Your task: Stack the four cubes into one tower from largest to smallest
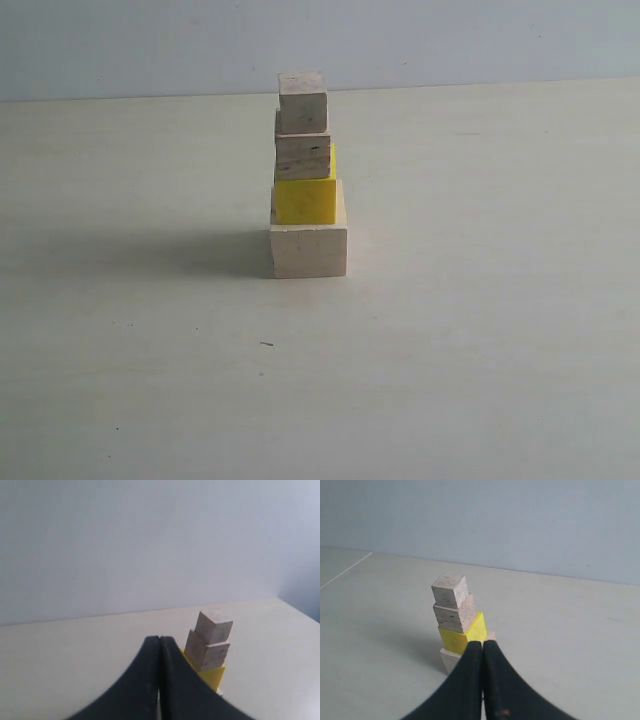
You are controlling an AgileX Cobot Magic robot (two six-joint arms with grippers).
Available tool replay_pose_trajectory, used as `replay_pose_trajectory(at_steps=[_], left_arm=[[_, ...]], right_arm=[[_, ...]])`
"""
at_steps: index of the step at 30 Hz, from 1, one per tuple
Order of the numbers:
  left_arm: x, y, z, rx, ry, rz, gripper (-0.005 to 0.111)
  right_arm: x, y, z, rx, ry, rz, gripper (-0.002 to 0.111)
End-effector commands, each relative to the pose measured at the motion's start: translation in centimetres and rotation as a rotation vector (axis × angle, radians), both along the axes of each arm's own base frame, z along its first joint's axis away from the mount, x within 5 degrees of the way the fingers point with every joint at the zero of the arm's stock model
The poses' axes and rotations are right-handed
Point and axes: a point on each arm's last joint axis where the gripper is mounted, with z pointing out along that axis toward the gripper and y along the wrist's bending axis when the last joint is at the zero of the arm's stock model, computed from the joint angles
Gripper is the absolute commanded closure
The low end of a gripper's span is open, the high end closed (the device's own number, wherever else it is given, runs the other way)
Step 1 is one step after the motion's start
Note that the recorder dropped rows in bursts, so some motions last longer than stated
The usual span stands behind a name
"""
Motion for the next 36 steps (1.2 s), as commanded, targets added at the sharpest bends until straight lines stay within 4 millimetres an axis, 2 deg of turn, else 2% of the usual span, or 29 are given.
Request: replay_pose_trajectory(at_steps=[1, 5, 11, 28, 31, 36], left_arm=[[-1.2, 0.8, 0.4, -0.056, -0.109, 0.038, 0.107], [-1.8, 1.2, 0.7, 0.023, -0.190, 0.061, 0.107], [-2.1, 1.3, 0.4, 0.061, -0.182, 0.049, 0.107], [-2.3, 1.3, 0.4, 0.072, -0.185, 0.050, 0.107], [-3.3, 2.2, 0.6, 0.158, -0.258, 0.138, 0.107], [-6.1, 3.5, 0.8, 0.198, -0.366, 0.400, 0.107]], right_arm=[[-1.1, -1.2, -0.8, -0.004, -0.118, 0.002, 0.108], [-1.7, -2.2, -0.2, -0.007, -0.190, -0.019, 0.108], [-2.5, -2.8, 0.1, 0.030, -0.217, -0.020, 0.108], [-2.5, -2.8, 0.1, 0.037, -0.216, -0.018, 0.108], [-2.5, -2.8, 0.1, 0.037, -0.216, -0.018, 0.108], [-2.5, -2.8, 0.1, 0.037, -0.216, -0.018, 0.108]])
